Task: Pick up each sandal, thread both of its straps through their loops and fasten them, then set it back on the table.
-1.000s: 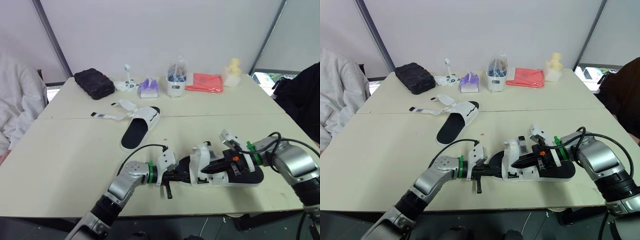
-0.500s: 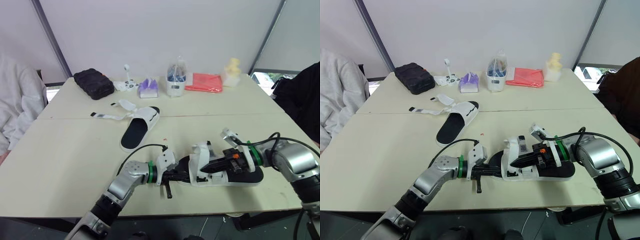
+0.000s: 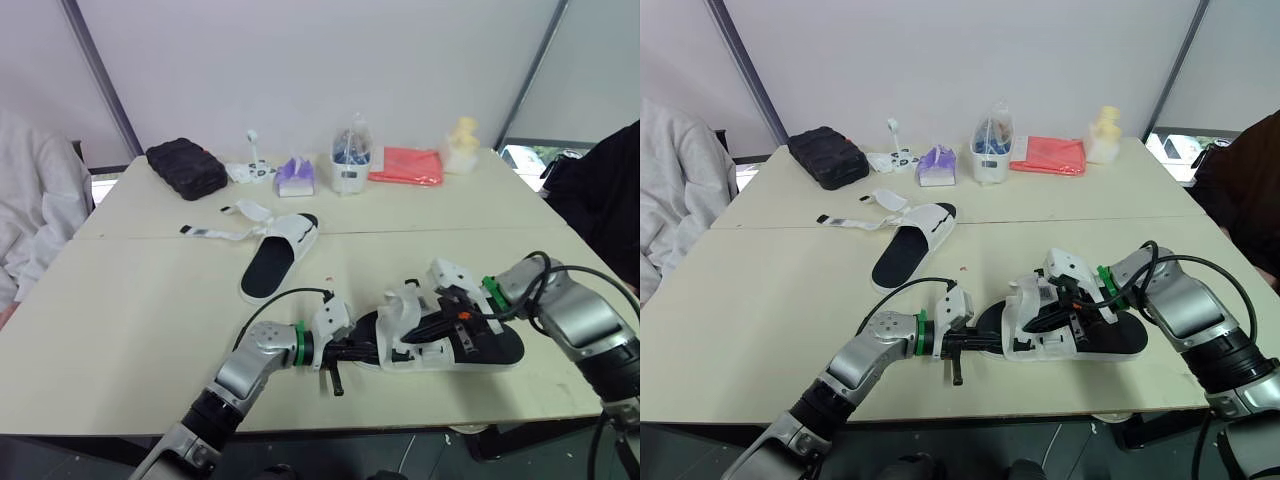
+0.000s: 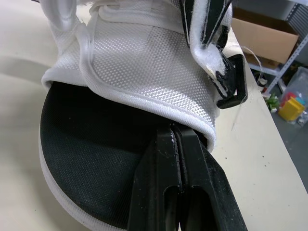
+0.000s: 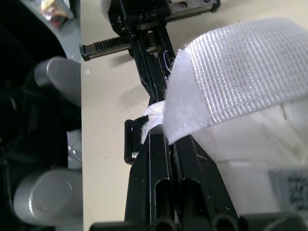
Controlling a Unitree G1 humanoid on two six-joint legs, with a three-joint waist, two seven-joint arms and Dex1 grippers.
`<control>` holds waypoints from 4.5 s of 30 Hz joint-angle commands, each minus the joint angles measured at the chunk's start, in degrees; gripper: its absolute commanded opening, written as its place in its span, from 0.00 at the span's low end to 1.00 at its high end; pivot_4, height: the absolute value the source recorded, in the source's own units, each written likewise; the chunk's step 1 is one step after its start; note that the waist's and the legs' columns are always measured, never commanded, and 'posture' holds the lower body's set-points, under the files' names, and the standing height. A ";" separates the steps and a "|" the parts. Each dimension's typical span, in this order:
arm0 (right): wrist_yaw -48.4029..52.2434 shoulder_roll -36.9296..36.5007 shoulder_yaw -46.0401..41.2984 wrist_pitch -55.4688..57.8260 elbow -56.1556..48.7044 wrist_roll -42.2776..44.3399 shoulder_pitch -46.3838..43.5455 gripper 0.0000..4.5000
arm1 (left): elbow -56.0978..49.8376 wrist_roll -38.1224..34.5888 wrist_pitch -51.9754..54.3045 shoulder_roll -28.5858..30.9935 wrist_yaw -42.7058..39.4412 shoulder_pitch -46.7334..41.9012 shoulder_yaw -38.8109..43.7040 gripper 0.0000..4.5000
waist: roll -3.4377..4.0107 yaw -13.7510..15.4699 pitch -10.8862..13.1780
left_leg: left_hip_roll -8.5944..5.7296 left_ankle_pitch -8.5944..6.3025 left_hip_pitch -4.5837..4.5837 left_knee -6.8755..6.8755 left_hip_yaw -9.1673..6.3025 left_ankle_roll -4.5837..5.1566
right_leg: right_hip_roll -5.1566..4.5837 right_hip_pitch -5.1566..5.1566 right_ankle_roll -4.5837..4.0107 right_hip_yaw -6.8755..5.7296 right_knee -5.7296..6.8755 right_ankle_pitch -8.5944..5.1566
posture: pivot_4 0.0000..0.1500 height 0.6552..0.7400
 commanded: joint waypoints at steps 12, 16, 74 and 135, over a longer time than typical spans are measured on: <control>8.46 -6.84 12.33 -19.33 6.31 -10.20 -8.17 0.00 | 4.13 2.36 1.34 -0.59 2.83 1.11 0.80 0.00 | -0.01 0.36 0.00 | -0.10 0.00 -0.01 0.02 -0.03 0.00 | -0.07 0.04 0.00 -0.03 -0.02 0.00 | 1.00 1.00; 8.46 -7.30 13.46 -19.76 5.25 -8.00 -8.56 0.00 | 3.90 2.21 1.41 -0.79 3.28 1.46 0.96 0.00 | -0.01 0.46 0.00 | -0.13 0.00 -0.02 0.03 -0.05 0.00 | -0.10 0.05 0.00 -0.04 -0.03 0.00 | 1.00 1.00; -31.32 9.10 -30.96 27.99 -29.06 23.89 39.65 0.51 | 6.74 1.52 1.08 -1.98 -7.25 -2.66 -0.99 0.00 | -0.04 0.27 0.01 | -0.03 -0.03 -0.14 -0.07 -0.02 0.05 | -0.04 -0.10 0.03 -0.03 -0.02 0.00 | 1.00 1.00; -35.67 7.09 -29.74 26.36 -30.94 34.47 50.54 0.02 | 5.92 0.88 3.74 -2.39 -5.82 -1.87 0.55 0.00 | -0.01 0.23 -0.02 | 0.01 -0.03 -0.08 -0.05 -0.04 0.05 | 0.00 -0.07 0.03 -0.03 0.06 0.00 | 1.00 1.00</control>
